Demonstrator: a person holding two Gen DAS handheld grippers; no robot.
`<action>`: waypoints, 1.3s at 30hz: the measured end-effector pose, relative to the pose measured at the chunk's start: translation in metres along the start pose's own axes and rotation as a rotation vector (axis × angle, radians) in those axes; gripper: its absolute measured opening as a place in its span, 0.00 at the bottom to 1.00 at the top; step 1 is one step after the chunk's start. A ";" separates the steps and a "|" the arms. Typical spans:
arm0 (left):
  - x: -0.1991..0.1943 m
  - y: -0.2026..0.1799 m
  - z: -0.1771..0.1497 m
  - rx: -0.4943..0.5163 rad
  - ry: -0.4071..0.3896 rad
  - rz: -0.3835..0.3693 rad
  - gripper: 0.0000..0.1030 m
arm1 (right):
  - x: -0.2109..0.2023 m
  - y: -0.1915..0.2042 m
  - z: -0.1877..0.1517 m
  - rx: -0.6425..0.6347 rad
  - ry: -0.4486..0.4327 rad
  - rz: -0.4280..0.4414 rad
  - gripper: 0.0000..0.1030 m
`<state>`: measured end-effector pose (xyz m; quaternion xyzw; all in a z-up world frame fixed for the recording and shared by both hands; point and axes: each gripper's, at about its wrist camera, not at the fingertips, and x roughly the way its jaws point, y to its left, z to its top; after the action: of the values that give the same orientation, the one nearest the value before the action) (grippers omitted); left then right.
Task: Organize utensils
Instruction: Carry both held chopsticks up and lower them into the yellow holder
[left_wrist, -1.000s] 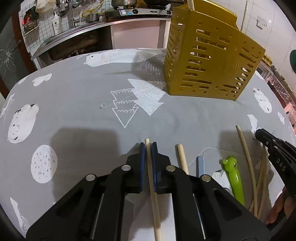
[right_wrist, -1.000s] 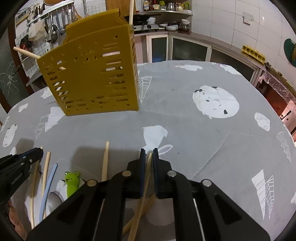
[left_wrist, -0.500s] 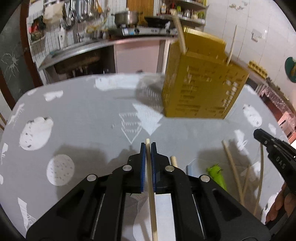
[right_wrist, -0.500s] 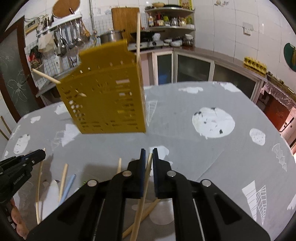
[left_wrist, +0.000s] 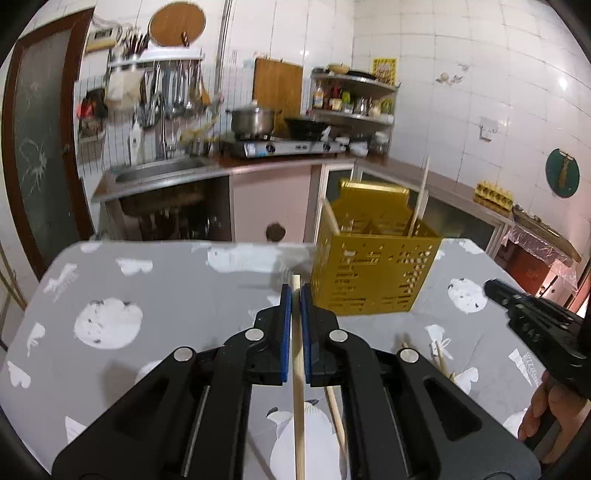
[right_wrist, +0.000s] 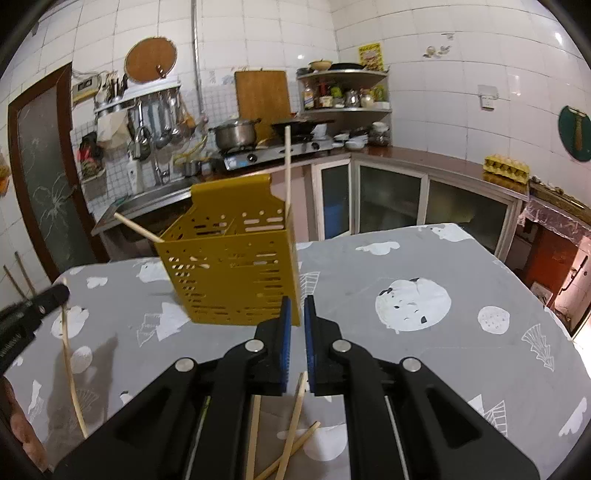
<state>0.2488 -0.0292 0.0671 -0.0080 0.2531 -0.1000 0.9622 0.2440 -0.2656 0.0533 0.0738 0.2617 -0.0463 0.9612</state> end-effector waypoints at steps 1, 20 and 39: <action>-0.003 -0.002 0.002 0.005 -0.009 -0.002 0.04 | 0.002 -0.001 0.000 0.005 0.006 -0.001 0.07; 0.003 0.003 0.002 0.004 0.007 -0.007 0.04 | 0.103 -0.005 -0.051 0.012 0.378 -0.120 0.11; -0.009 0.003 0.012 -0.007 -0.071 -0.037 0.04 | 0.001 -0.014 0.013 0.072 -0.058 0.033 0.05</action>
<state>0.2478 -0.0252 0.0815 -0.0196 0.2189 -0.1165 0.9686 0.2494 -0.2819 0.0618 0.1114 0.2304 -0.0421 0.9658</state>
